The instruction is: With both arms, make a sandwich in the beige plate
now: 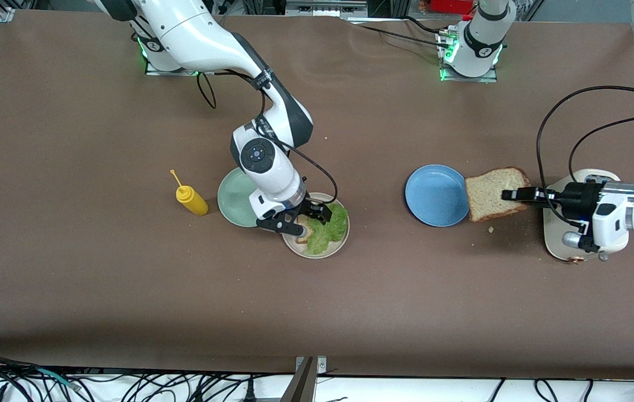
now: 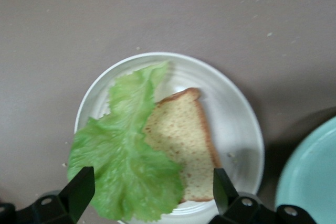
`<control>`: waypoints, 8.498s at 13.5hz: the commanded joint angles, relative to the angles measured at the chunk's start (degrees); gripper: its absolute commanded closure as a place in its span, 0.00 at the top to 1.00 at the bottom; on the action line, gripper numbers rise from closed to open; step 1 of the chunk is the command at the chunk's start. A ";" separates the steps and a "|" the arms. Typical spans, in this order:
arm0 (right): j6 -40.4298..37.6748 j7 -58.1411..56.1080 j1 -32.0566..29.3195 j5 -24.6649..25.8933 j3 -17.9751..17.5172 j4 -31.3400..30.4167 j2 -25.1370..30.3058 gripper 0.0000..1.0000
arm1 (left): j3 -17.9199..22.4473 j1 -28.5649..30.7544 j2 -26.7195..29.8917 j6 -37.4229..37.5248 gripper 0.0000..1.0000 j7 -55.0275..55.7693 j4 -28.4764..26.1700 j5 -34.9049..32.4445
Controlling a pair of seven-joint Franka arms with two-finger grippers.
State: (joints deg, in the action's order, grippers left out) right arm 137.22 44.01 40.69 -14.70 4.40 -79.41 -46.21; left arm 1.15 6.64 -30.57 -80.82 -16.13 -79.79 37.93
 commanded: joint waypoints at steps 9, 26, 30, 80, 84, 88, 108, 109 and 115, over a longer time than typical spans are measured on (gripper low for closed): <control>-32.69 -17.71 0.17 0.63 19.22 -0.57 18.85 1.00 | 0.43 -14.27 -6.43 -4.33 0.00 1.63 1.04 17.08; -38.47 -32.93 -41.22 17.16 -5.11 -22.51 51.02 1.00 | 0.43 -34.23 -16.19 -37.74 0.00 1.63 0.60 29.39; -37.64 -37.24 -41.49 17.07 -5.02 -22.37 50.78 1.00 | 0.43 -35.55 -17.33 -40.29 0.00 1.63 0.51 29.74; -41.77 -37.41 -39.38 15.14 -4.58 -17.01 47.97 1.00 | 15.46 -25.45 -7.50 -27.92 1.00 13.14 -0.19 -14.53; -41.86 -37.41 -39.38 15.14 -4.58 -17.01 47.97 1.00 | 15.46 -23.16 -4.24 -21.42 1.00 12.70 -0.19 -23.95; -41.95 -37.41 -39.38 15.14 -4.58 -17.01 47.97 1.00 | 15.55 -21.76 -0.29 -17.02 1.00 12.61 -0.02 -29.66; -42.04 -37.41 -39.38 15.14 -5.37 -17.01 47.97 1.00 | -1.05 -5.95 25.90 -7.78 1.00 13.93 -11.88 -39.69; -42.04 -37.41 -39.38 15.14 -5.37 -17.01 48.05 1.00 | -2.71 -5.41 26.43 -7.78 1.00 14.19 -11.88 -39.69; -42.04 -37.41 -39.38 15.14 -5.37 -17.01 47.97 1.00 | -2.99 -5.50 28.99 -12.17 1.00 17.01 -12.06 -39.43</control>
State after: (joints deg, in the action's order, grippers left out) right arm 96.37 7.00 1.26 -0.28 -0.79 -98.01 2.41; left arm -0.77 0.17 -3.66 -91.09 -0.05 -89.77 0.21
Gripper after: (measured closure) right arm 0.000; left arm 0.000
